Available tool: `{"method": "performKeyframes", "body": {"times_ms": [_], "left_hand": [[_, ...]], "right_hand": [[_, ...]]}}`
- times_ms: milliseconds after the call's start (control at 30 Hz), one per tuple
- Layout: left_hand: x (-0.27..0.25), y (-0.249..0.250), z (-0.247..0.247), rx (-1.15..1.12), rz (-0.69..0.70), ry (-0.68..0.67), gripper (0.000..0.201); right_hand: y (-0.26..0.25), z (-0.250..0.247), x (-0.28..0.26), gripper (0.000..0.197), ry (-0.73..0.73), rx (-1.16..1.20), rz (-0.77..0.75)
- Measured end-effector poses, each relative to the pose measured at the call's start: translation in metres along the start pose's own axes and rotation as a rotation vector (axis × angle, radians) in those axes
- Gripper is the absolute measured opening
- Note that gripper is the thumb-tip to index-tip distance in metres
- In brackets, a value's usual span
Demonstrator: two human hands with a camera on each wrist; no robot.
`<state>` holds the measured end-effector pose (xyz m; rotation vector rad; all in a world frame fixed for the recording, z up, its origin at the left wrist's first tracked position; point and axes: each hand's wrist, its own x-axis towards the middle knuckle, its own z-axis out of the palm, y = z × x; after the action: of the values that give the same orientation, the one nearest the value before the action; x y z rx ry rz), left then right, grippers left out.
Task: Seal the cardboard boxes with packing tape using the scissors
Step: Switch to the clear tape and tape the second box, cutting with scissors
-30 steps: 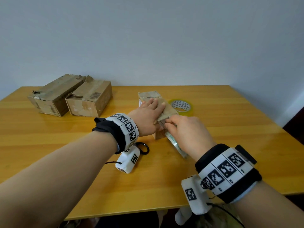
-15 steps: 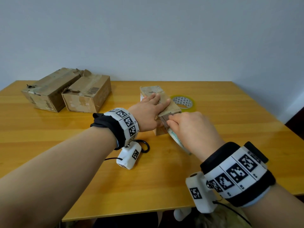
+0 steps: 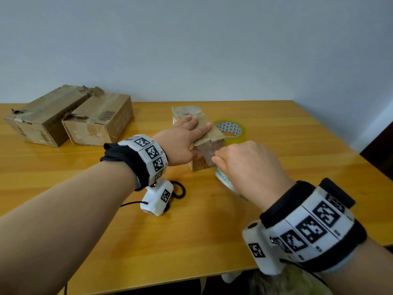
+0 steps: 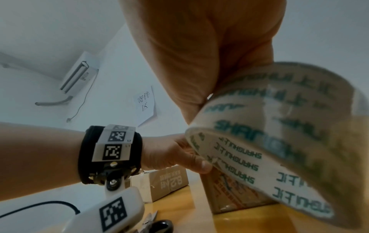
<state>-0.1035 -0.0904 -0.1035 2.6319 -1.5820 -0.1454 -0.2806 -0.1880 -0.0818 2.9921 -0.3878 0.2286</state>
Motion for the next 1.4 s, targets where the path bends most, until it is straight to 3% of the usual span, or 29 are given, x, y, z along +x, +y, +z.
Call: {"method": "performKeyframes", "body": {"times_ms": [533,600,667,767,833,933,1033,1200,1333,1400], "left_hand": [[0.004,-0.002,0.003,0.001,0.005,0.004,0.082],[0.003,-0.002,0.002,-0.011,0.010,0.001,0.082],[0.000,-0.002,0.000,-0.034,0.023,-0.018,0.084],[-0.002,0.000,-0.011,-0.007,0.023,-0.090,0.091],[0.000,0.005,-0.020,-0.028,-0.015,-0.102,0.086],[0.005,0.013,-0.018,0.014,-0.064,0.048,0.065],[0.008,0.021,0.001,0.041,-0.113,0.158,0.057],[0.010,0.025,0.005,0.102,-0.120,0.128,0.060],[0.013,0.021,-0.006,0.063,-0.040,0.108,0.046],[0.011,0.020,-0.014,0.056,-0.036,0.120,0.034]], "right_hand": [[-0.001,0.020,0.024,0.031,-0.124,0.201,0.090],[-0.002,0.021,0.030,0.038,-0.145,0.223,0.119],[-0.002,0.022,0.034,0.046,-0.155,0.249,0.135],[-0.004,0.024,0.038,0.038,-0.158,0.248,0.130],[-0.006,0.025,0.039,0.029,-0.162,0.236,0.126],[-0.008,0.025,0.041,0.017,-0.164,0.203,0.094],[-0.006,0.027,0.041,0.025,-0.176,0.197,0.074],[0.001,0.028,0.038,0.038,-0.218,0.243,0.087],[0.013,0.017,0.040,0.015,-0.311,0.401,0.096],[0.019,0.011,0.034,0.037,-0.314,0.527,0.085]]}}
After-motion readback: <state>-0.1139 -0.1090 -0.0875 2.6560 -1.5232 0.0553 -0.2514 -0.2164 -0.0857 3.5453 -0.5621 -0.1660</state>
